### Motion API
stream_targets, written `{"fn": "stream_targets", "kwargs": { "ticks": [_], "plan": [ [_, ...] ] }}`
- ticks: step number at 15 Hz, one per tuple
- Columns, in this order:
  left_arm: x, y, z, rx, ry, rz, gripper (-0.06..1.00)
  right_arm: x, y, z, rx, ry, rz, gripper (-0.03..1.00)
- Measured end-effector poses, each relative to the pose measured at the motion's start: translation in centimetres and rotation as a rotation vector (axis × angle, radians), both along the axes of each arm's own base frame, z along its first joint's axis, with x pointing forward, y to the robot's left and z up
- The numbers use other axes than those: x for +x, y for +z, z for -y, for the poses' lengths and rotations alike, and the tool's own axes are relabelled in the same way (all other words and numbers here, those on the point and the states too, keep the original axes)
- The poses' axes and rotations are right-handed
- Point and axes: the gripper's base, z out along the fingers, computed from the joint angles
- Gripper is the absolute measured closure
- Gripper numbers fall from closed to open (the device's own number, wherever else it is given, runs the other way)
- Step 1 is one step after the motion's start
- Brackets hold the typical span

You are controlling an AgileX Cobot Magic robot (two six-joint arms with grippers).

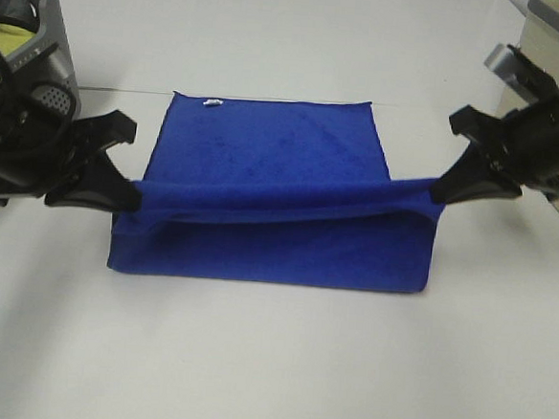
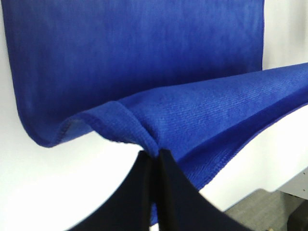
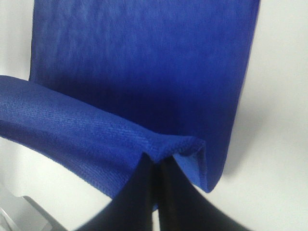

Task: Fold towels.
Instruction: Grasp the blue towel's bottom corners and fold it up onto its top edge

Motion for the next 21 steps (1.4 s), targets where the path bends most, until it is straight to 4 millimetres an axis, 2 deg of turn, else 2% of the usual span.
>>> {"fn": "stream_targets", "kwargs": {
  "ticks": [2,4,7,10,16,21],
  "plan": [
    [3.4,0.8,0.5,0.022,-0.013,0.069,0.93,4.1,1.5,-0.1,0.015,0.035,0.057,0.95],
    [6.6,1.4,0.8,0.053,-0.015,0.149,0.93,7.9,2.1,-0.2,0.032,0.049,0.096,0.95],
    [11.2,2.6,1.3,0.077,0.008,0.280,0.93,12.5,2.6,-0.2,0.046,0.046,0.168,0.95],
    [14.7,1.7,1.8,0.092,0.007,0.337,0.93,15.9,1.5,-0.2,0.059,0.038,0.199,0.95],
    [19.3,-0.3,1.4,0.195,0.078,0.501,0.93,20.2,-1.7,0.0,0.043,-0.011,0.307,0.95],
    [21.9,-3.3,1.3,0.247,0.124,0.555,0.93,21.8,-5.0,-2.1,-0.032,-0.051,0.401,0.95]
  ]
}}
